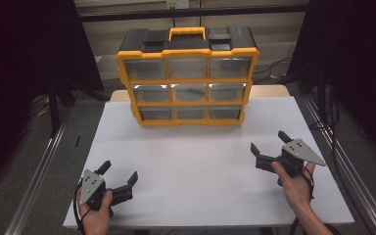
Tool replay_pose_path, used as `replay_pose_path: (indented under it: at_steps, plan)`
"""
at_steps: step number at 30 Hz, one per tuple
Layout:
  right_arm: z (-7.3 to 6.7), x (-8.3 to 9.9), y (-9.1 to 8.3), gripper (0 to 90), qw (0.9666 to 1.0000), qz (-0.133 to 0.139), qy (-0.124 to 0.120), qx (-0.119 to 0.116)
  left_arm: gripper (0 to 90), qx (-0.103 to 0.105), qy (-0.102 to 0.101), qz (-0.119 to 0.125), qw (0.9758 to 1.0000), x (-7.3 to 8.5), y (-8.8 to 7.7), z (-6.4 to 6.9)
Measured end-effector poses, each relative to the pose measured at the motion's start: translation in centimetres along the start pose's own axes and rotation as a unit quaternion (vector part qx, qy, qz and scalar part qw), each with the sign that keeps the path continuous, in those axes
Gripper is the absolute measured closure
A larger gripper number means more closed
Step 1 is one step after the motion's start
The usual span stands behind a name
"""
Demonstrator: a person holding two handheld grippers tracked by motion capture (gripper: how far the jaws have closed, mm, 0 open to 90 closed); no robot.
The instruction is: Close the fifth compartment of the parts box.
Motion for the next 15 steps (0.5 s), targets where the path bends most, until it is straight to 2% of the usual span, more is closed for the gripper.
replay_pose_path:
  at_steps: [10, 15]
  plan:
    - [1.2, 0.8, -2.1, 0.0, 0.9997, -0.01, 0.01, 0.018, 1.3, -0.004, 0.003, -0.003, 1.0, 0.0, -0.1, -0.1]
    - [1.7, 1.1, -3.1, 0.0, 0.9995, -0.009, 0.012, 0.028, 1.3, -0.006, -0.003, 0.0, 1.0, 0.0, -0.2, -0.1]
Point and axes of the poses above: each handheld gripper's, and its own axes: y roughly forward along the jaws, x roughly out of its underside, z roughly to its right, the point moved 5 cm from there along y, roughly forward along the jaws, and after that the axes turned 10 degrees about z, right-handed, at the moved point
